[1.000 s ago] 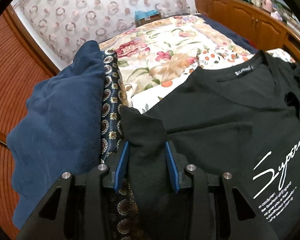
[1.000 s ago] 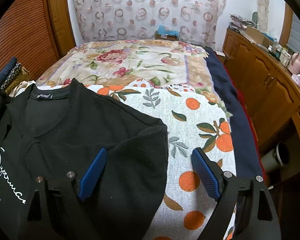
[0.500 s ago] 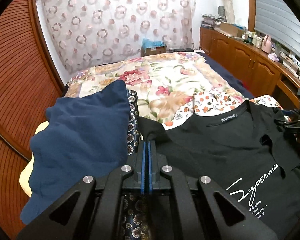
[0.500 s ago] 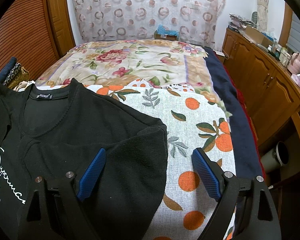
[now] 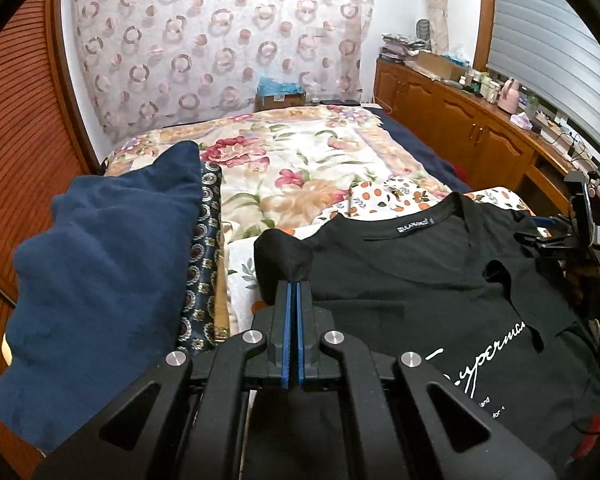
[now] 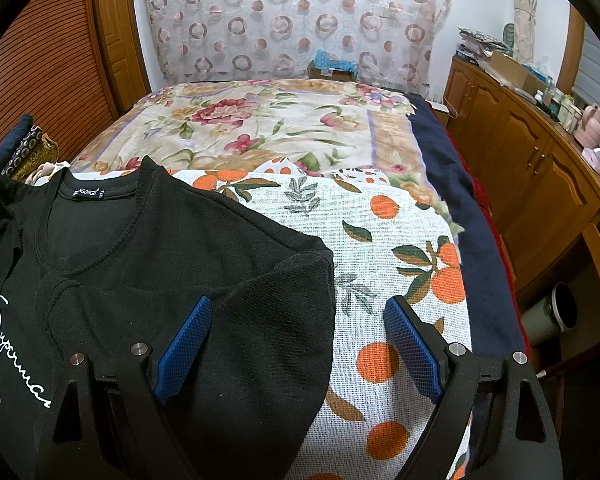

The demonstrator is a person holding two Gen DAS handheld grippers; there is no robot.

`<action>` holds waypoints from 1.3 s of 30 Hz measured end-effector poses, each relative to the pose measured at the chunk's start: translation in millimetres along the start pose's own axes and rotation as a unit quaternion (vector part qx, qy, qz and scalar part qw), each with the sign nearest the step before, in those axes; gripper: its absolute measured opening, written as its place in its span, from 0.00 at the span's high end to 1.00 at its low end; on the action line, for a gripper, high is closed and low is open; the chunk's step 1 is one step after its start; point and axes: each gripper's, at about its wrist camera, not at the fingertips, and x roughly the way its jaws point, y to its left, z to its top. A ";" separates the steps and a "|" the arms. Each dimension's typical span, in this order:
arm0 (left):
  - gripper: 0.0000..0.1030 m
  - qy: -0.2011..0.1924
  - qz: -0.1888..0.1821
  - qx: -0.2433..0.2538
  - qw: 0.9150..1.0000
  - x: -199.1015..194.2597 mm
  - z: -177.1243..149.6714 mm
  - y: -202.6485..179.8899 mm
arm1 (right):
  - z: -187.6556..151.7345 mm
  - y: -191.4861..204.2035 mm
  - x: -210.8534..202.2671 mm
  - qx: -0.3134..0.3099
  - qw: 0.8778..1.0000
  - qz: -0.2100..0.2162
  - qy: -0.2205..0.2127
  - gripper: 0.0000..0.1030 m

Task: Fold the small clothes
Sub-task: 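Grasp the T-shirt hem with the left tool while the right tool grasps the hem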

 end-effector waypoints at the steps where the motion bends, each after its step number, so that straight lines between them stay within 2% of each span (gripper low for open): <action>1: 0.97 0.000 -0.001 0.000 1.000 -0.8 -2.0 -1.3 | 0.0 0.0 0.0 0.000 1.000 0.000 0.000 0.13; 12: 0.97 -0.012 -0.025 -0.009 1.000 -8.5 -9.6 -8.1 | 0.7 -2.0 0.6 0.004 1.000 -0.001 0.000 0.13; 14: 0.97 -0.019 -0.032 -0.013 0.999 -15.5 -12.3 -10.1 | 5.0 -2.2 2.4 0.004 1.000 0.001 0.008 0.18; 17: 0.97 -0.029 -0.040 -0.021 0.999 -26.9 -18.8 -13.0 | 15.0 -0.1 6.7 -0.004 1.000 0.011 0.011 0.33; 18: 0.97 -0.031 -0.040 -0.023 0.998 -30.1 -21.3 -14.1 | 17.0 0.6 7.7 -0.006 1.000 0.011 0.011 0.51; 19: 0.97 -0.032 -0.040 -0.023 0.998 -33.0 -23.8 -13.7 | 18.7 1.1 7.5 -0.008 1.000 0.014 0.010 0.74; 21: 0.97 -0.037 -0.043 -0.023 0.998 -41.9 -30.6 -15.5 | 22.2 0.9 6.0 0.002 0.999 0.032 0.017 0.87; 22: 0.97 -0.040 -0.044 -0.024 0.998 -46.3 -33.7 -16.2 | 22.7 2.1 2.4 0.005 0.999 0.040 0.014 0.90; 26: 0.97 -0.050 -0.042 -0.033 0.997 -61.8 -49.1 -13.3 | 16.8 6.6 -32.2 0.006 0.997 0.072 -0.031 0.93; 30: 0.97 -0.055 -0.036 -0.043 0.997 -77.1 -67.8 -8.9 | -4.4 3.5 -74.2 0.013 0.993 0.088 -0.081 0.93; 39: 0.97 -0.093 -0.024 -0.047 0.994 -123.7 -124.3 -9.0 | -71.5 6.5 -169.2 0.013 0.980 0.075 -0.184 0.94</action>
